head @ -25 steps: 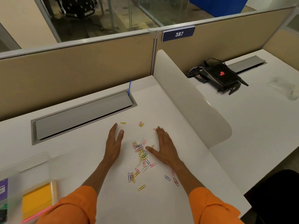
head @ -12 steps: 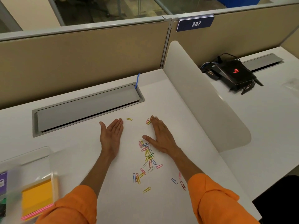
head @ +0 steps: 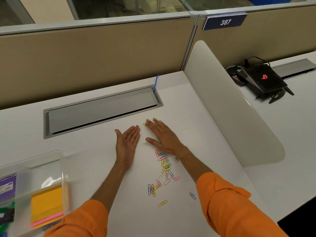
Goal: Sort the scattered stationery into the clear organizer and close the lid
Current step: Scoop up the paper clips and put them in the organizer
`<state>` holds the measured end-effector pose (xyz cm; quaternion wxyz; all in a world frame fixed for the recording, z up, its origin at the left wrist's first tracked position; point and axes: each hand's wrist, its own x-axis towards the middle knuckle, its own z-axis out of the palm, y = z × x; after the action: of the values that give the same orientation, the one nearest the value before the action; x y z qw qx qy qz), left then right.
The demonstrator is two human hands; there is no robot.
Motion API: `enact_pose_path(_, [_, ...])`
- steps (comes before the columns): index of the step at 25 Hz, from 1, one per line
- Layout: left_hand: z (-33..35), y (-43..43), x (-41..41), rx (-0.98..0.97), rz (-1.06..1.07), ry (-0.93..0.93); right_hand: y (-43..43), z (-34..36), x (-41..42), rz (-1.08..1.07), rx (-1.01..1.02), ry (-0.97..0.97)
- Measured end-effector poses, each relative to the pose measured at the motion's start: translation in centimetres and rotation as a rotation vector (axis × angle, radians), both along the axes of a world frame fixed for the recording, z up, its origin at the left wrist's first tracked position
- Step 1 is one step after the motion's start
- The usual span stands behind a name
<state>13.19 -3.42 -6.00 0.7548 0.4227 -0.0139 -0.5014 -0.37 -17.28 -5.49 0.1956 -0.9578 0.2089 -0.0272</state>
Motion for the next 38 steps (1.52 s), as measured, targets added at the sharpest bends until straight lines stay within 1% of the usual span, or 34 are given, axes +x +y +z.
enact_pose_path(3, [0.0, 0.0, 0.1, 0.002, -0.004, 0.001, -0.2, -0.1, 0.4, 0.090, -0.051, 0.033])
enact_pose_path(7, [0.2, 0.2, 0.1, 0.000, -0.008, 0.017, 0.3, 0.0, -0.8, 0.134, 0.029, 0.012])
enact_pose_path(16, [1.1, 2.5, -1.8, 0.026, -0.034, 0.044, 4.6, 0.4, -7.9, 0.184, 0.136, -0.025])
enact_pose_path(19, [1.3, 3.8, -3.1, 0.061, -0.066, 0.001, 6.2, 0.6, -9.4, 0.168, 0.126, -0.007])
enact_pose_path(23, [1.7, 5.7, -5.0, 0.137, -0.137, -0.140, 8.5, 1.1, -10.8, 0.118, 0.112, -0.028])
enact_pose_path(25, [1.8, 6.8, -6.0, 0.176, -0.188, -0.278, 9.6, 1.2, -11.6, 0.103, 0.101, -0.032])
enact_pose_path(26, [1.8, 7.4, -6.6, 0.209, -0.229, -0.403, 10.1, 1.3, -12.0, 0.098, 0.096, -0.026])
enact_pose_path(30, [1.6, 10.8, -8.8, 0.287, -0.440, -0.999, 11.0, 2.6, -13.2, 0.041, 0.096, -0.045])
enact_pose_path(33, [0.3, 14.0, -9.7, 0.295, -0.534, -1.588, 11.3, 3.3, -15.8, -0.102, 0.102, -0.108])
enact_pose_path(34, [-0.1, 14.9, -9.9, 0.316, -0.550, -1.732, 11.4, 3.3, -17.1, -0.156, 0.093, -0.113])
enact_pose_path(35, [-0.3, 15.7, -10.1, 0.344, -0.573, -1.817, 11.6, 3.1, -18.5, -0.209, 0.080, -0.106])
enact_pose_path(38, [-0.4, 16.4, -10.4, 0.433, -0.664, -1.924, 12.9, 1.9, -22.1, -0.381, 0.039, -0.019])
